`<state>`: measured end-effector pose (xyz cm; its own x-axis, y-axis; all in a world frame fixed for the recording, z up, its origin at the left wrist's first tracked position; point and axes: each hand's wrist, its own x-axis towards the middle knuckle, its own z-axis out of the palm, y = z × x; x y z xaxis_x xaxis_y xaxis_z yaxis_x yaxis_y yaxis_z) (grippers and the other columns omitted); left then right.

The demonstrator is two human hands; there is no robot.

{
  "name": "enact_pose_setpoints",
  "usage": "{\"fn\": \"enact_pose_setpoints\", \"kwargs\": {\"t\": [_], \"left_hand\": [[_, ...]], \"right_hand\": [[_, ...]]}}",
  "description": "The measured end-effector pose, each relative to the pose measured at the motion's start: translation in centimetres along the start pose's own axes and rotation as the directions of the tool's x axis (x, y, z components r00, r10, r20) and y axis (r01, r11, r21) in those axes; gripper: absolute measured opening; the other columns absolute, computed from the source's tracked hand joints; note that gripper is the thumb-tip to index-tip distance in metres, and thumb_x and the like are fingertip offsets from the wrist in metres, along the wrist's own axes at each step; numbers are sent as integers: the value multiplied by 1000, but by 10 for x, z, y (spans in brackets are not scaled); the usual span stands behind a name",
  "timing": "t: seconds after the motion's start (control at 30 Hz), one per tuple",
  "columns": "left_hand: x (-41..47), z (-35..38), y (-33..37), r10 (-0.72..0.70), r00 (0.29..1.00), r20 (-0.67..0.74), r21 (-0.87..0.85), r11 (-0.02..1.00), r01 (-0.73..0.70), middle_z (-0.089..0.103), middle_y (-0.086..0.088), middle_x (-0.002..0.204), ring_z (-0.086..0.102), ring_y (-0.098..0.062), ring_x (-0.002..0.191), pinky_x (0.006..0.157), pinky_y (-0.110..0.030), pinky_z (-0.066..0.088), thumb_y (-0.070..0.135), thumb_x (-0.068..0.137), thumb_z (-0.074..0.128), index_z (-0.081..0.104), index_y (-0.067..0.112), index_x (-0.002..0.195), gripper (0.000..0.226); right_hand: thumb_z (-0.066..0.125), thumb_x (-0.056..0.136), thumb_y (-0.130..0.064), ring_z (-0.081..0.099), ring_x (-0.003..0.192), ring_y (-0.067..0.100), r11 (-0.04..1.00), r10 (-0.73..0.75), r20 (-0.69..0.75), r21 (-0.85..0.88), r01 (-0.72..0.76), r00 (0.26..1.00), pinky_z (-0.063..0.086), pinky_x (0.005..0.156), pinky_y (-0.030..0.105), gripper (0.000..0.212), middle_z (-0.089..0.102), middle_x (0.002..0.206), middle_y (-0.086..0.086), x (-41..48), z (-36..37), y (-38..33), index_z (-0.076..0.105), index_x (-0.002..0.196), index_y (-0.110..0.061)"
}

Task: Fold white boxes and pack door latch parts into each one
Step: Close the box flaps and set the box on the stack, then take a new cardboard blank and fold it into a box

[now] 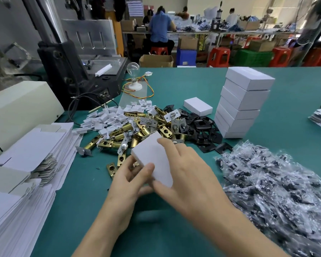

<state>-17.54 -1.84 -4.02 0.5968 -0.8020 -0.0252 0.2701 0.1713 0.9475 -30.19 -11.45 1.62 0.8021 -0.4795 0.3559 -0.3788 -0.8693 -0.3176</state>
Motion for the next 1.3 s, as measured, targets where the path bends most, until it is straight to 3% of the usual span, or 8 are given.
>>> {"fn": "enact_pose_setpoints", "kwargs": {"t": [0.1,0.2,0.43,0.6,0.8,0.9,1.03,1.3], "left_hand": [[-2,-1,5,-5,985,170,-245,968,47,68,-16,139,70,-30,121,91,-36,61,40,82,88,56,20,148,76],[0,-1,9,5,976,219,-354,932,75,61,-17,148,61,-34,135,102,-40,57,44,89,77,51,16,153,74],[8,-3,2,-36,967,254,-326,938,120,64,-19,144,62,-39,133,100,-42,58,45,79,88,49,11,149,87],[13,-2,-5,-68,940,335,-244,957,156,66,-17,142,64,-37,131,97,-40,60,53,74,90,48,11,147,94],[14,-1,-10,-119,895,431,-121,975,188,68,-12,140,66,-34,129,97,-42,59,55,78,86,48,12,144,88],[16,1,-13,-152,876,458,-70,976,206,69,-10,139,67,-32,128,95,-43,60,43,89,70,48,14,144,66],[14,4,-13,-179,855,487,-29,975,221,68,-10,141,66,-31,129,97,-42,59,42,94,64,49,16,146,60],[10,6,-8,-192,853,486,12,977,213,69,-9,139,67,-30,127,97,-41,60,43,94,63,52,17,144,58]], "right_hand": [[73,80,-51,52,104,21,1000,-4,14,28,4,1000,43,80,34,82,56,115,-4,19,-24,2,25,146,-39],[80,73,-46,58,98,21,972,102,-18,217,-96,995,49,80,37,74,65,107,-2,55,-48,22,41,135,-39],[78,82,-31,65,92,29,934,350,27,69,-351,936,55,75,40,62,63,111,12,195,-42,118,49,135,-17],[75,87,-29,55,101,33,888,430,122,-240,-393,895,49,77,38,60,59,122,17,251,-13,172,46,134,-8],[63,93,-22,55,120,40,815,505,180,-420,-398,844,52,94,41,53,56,132,21,271,12,216,44,140,-7],[58,96,-20,55,121,39,797,538,223,-448,-405,813,50,90,38,53,55,135,22,273,19,226,42,144,-4],[61,98,-25,57,118,38,792,536,216,-463,-397,816,46,81,36,52,57,132,21,274,21,230,43,143,-5],[58,102,-45,57,121,40,798,483,118,-469,-380,868,49,95,46,59,60,133,20,259,23,218,44,143,-5]]}}
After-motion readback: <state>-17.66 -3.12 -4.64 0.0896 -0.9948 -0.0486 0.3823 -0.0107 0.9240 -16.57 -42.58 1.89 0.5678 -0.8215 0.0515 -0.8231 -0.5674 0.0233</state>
